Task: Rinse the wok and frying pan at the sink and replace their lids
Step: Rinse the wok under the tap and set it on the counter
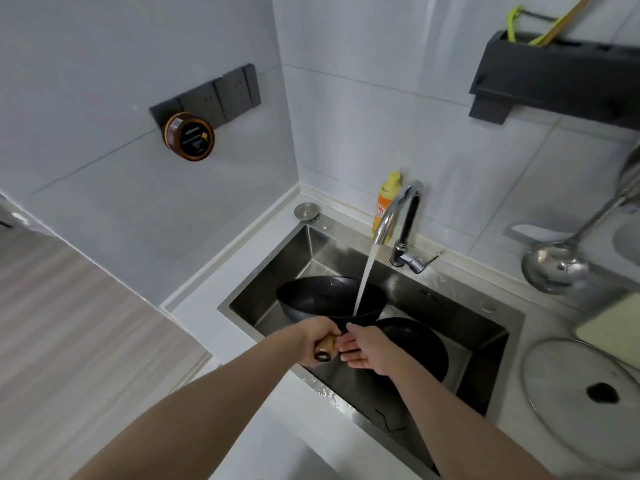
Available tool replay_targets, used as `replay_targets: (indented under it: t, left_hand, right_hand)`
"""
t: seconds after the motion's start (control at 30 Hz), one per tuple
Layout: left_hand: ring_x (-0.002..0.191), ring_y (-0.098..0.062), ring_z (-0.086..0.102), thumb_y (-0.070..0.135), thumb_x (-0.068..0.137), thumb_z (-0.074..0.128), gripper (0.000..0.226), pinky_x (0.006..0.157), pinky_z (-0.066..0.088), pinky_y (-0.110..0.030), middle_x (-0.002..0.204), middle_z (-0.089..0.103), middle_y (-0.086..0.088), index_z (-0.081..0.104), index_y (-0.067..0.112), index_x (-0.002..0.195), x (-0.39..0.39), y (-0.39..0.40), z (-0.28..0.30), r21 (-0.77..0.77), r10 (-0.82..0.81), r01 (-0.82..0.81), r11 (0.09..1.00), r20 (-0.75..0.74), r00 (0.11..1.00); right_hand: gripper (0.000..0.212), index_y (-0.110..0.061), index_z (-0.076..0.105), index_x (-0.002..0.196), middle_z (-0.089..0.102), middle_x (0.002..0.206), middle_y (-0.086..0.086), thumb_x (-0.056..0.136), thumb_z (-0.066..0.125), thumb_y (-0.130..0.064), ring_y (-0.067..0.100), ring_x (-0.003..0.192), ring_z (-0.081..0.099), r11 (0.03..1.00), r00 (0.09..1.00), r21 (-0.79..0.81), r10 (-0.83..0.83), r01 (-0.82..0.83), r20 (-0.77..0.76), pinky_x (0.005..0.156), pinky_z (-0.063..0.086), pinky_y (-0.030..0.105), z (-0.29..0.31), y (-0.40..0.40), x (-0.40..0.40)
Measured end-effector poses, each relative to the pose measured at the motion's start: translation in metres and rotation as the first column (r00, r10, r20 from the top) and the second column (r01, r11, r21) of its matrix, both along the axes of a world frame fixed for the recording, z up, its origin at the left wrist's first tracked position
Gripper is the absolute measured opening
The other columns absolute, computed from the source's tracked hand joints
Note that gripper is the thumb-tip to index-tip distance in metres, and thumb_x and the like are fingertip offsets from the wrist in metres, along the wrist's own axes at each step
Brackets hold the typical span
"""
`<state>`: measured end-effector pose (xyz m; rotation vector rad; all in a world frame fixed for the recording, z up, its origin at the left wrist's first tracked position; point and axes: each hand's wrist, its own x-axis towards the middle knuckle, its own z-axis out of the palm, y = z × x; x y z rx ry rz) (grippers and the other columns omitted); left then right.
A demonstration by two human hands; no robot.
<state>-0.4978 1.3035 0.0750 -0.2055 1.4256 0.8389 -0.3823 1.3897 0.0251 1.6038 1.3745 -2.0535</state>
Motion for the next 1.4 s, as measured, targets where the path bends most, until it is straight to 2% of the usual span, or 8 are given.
replay_targets:
  t: [0.27,0.63,0.8,0.93,1.07,1.13,1.27,1.4]
  left_hand:
    - [0.042,-0.017,0.064,0.013,0.09,0.064,0.016,0.04,0.049,-0.02,0.061,0.067,-0.011,0.062,0.0,0.081,-0.013,-0.057,0.002,0.034,-0.038,0.035,0.999,0.095,0.995]
    - [0.071,-0.015,0.068,0.012,0.09,0.06,0.02,0.048,0.054,-0.022,0.094,0.069,-0.011,0.064,0.0,0.107,-0.037,-0.054,-0.001,-0.09,-0.143,0.146,0.985,0.038,0.989]
    - [0.051,-0.013,0.06,0.004,0.09,0.056,0.009,0.045,0.051,-0.019,0.074,0.062,-0.012,0.057,-0.003,0.096,-0.038,-0.045,-0.003,-0.102,-0.153,0.157,0.982,0.05,0.987]
    - [0.051,-0.008,0.054,0.002,0.09,0.055,0.01,0.051,0.048,-0.015,0.073,0.056,-0.008,0.054,0.002,0.08,-0.039,-0.048,-0.01,-0.102,-0.139,0.135,0.986,-0.036,0.99]
    - [0.035,-0.004,0.044,0.003,0.097,0.046,0.025,0.039,0.039,-0.01,0.051,0.051,-0.002,0.045,0.008,0.073,-0.043,-0.046,-0.006,-0.078,-0.084,0.077,0.994,-0.093,0.992]
    - [0.03,-0.002,0.043,0.001,0.099,0.041,0.029,0.035,0.037,-0.009,0.041,0.049,0.001,0.043,0.009,0.072,-0.042,-0.049,0.003,-0.013,-0.147,0.146,0.989,-0.154,0.977]
    - [0.045,-0.004,0.051,0.002,0.089,0.05,0.007,0.047,0.045,-0.012,0.064,0.052,-0.003,0.052,0.007,0.084,-0.038,-0.071,0.015,0.015,-0.234,0.236,0.972,-0.087,0.968]
    - [0.041,-0.005,0.045,0.0,0.094,0.043,0.019,0.041,0.038,-0.012,0.065,0.045,-0.003,0.049,0.01,0.079,-0.034,-0.082,0.036,0.098,-0.294,0.315,0.944,-0.179,0.939]
  right_hand:
    - [0.032,-0.009,0.067,0.107,0.073,0.103,0.016,0.094,0.064,-0.038,0.032,0.1,0.069,0.991,0.996,-0.107,-0.087,0.084,-0.028,0.09,0.055,0.042,0.008,-0.062,-0.044]
    - [0.076,-0.002,0.062,0.128,0.069,0.121,0.023,0.065,0.089,-0.036,0.036,0.115,0.066,0.946,0.98,-0.288,-0.182,0.151,-0.084,0.105,0.048,0.05,-0.007,-0.062,-0.056]
    - [0.047,0.004,0.055,0.126,0.064,0.128,0.023,0.1,0.056,-0.035,0.033,0.12,0.061,0.932,0.993,-0.362,-0.059,0.018,-0.103,0.101,0.049,0.039,0.007,-0.053,-0.073]
    - [0.052,0.007,0.021,0.152,0.025,0.159,0.025,0.103,0.032,-0.006,0.036,0.148,0.027,0.969,0.995,-0.226,-0.099,0.096,-0.001,0.108,0.038,0.043,0.007,-0.069,-0.094]
    - [0.078,0.0,0.048,0.141,0.067,0.123,0.019,0.069,0.066,-0.025,0.029,0.103,0.069,0.956,0.983,-0.242,-0.181,0.168,-0.035,0.072,0.058,0.029,-0.024,-0.063,-0.091]
    - [0.072,0.002,0.054,0.134,0.07,0.11,0.017,0.069,0.069,-0.025,0.029,0.094,0.071,0.931,0.962,-0.285,-0.259,0.227,-0.081,0.066,0.057,0.029,-0.036,-0.062,-0.082]
    - [0.026,0.001,0.06,0.106,0.068,0.084,0.016,0.089,0.063,-0.018,0.03,0.081,0.066,0.897,0.92,-0.298,-0.375,0.328,-0.115,0.069,0.054,0.034,0.013,-0.091,-0.078]
    - [0.021,-0.001,0.062,0.103,0.069,0.077,0.015,0.095,0.057,-0.019,0.03,0.08,0.066,0.868,0.872,-0.271,-0.465,0.415,-0.154,0.066,0.054,0.034,0.032,-0.106,-0.075]
